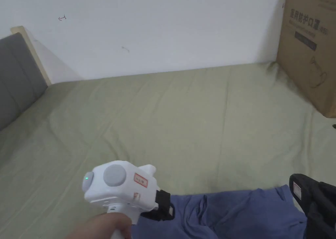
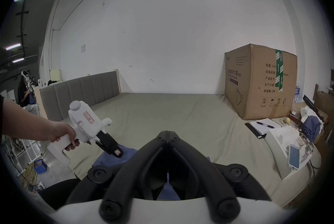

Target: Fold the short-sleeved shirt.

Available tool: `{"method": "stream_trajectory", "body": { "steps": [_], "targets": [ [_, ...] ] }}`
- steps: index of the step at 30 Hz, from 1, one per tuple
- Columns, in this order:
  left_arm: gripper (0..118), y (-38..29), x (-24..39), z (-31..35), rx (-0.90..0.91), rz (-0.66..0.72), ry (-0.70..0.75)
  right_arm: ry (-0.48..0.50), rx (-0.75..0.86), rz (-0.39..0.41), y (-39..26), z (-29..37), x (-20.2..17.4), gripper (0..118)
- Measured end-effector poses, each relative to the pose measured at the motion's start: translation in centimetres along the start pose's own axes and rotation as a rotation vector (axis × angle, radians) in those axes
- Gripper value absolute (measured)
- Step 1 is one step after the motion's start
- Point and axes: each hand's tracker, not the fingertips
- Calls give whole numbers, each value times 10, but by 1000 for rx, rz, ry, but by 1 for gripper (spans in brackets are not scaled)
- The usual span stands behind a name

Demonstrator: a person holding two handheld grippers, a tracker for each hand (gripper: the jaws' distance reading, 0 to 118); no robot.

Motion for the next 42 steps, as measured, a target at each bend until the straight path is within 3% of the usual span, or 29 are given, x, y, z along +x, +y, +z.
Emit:
{"method": "stream_trajectory", "body": {
  "steps": [6,12,15,16,22,27,28,30,32,33,35,36,38,40,42],
  "targets": [
    [3,4,30,-55,-115,-36,166,2,-8,26,0,0,0,0],
    [3,5,64,-65,-87,-96,7,5,-14,27,-1,-1,4,0],
    [3,5,65,-48,-24,-119,-324,4,-12,27,1,-2,4,0],
    [3,4,66,-40,7,-117,-372,4,-12,24,2,-2,5,0],
    [3,1,37,23,134,-177,-209,6,-10,15,7,-5,2,0],
    [3,-10,-67,60,137,83,-110,19,-14,30,10,-10,-8,0],
    [3,-14,-93,63,129,154,-166,23,-19,35,11,-11,-10,0],
    [3,-26,-138,61,91,288,-414,32,-34,40,12,-15,-15,0],
    [4,-36,-165,52,61,353,-599,53,-52,32,14,-19,-20,0],
    [14,-41,-174,46,57,353,-652,54,-59,32,15,-22,-22,0],
    [88,-46,-188,34,70,318,-669,53,-75,41,18,-27,-28,0],
    [118,-45,-192,21,54,327,-684,54,-82,45,20,-30,-30,0],
    [118,-45,-205,9,102,369,-702,60,-90,43,24,-35,-34,0],
    [118,-42,-205,-18,40,388,-672,63,-93,28,24,-41,-37,0],
    [118,-35,-199,-27,53,341,-801,66,-107,18,24,-48,-41,0]
  ]
}}
